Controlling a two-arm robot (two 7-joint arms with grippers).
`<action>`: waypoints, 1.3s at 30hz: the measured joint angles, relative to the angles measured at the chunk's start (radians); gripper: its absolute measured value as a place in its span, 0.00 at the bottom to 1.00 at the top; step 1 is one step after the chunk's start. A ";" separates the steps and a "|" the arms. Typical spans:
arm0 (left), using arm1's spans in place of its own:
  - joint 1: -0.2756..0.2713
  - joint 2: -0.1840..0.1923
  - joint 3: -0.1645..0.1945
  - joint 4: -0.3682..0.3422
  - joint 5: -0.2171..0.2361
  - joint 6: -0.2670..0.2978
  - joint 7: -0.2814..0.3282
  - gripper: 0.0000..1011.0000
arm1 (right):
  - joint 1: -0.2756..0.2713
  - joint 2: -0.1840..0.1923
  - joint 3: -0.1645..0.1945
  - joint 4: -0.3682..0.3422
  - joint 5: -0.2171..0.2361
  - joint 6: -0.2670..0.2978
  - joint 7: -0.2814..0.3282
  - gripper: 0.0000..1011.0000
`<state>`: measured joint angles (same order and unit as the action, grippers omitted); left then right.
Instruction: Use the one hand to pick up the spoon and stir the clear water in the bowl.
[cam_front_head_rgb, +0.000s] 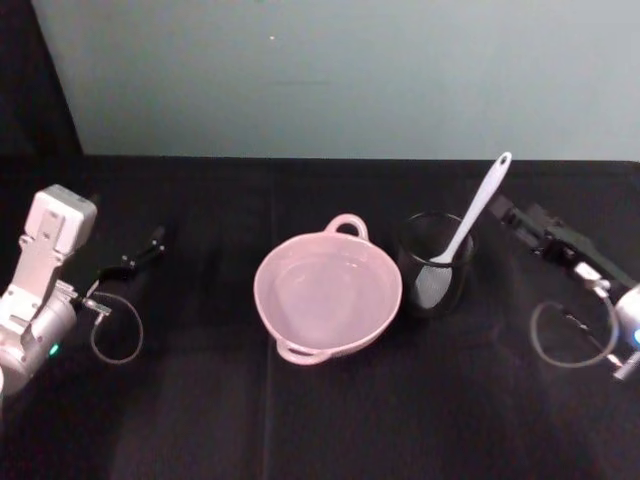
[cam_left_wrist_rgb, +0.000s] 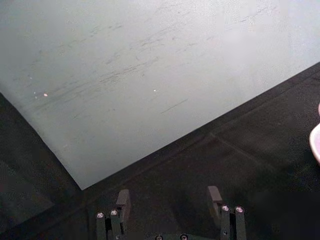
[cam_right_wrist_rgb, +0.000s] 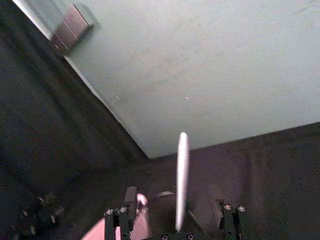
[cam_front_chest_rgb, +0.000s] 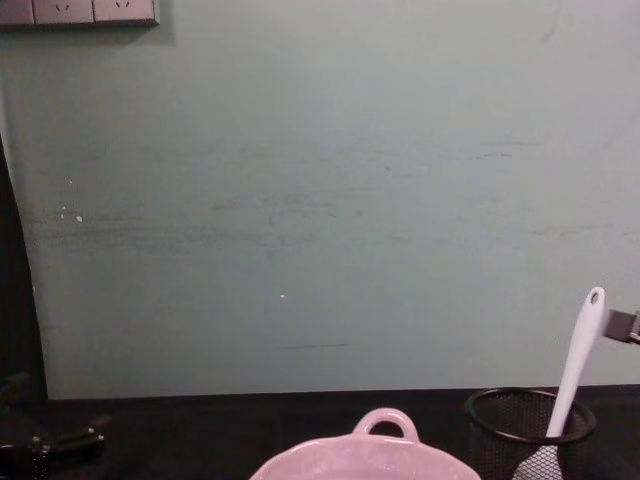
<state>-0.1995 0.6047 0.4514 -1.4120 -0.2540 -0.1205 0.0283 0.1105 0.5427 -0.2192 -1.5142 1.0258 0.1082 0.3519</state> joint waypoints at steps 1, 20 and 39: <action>0.000 0.000 0.000 0.000 0.000 0.000 0.000 1.00 | -0.021 0.031 0.009 -0.033 0.003 0.018 -0.022 0.92; 0.000 0.000 0.000 0.000 0.000 0.000 0.000 1.00 | 0.126 0.182 -0.151 0.051 -0.251 0.140 -0.091 0.99; 0.000 0.000 0.000 0.000 0.000 0.000 0.000 1.00 | 0.251 0.015 -0.215 0.346 -0.539 -0.256 -0.084 0.99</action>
<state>-0.1995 0.6047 0.4514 -1.4120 -0.2539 -0.1205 0.0283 0.3617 0.5577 -0.4340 -1.1684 0.4865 -0.1482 0.2678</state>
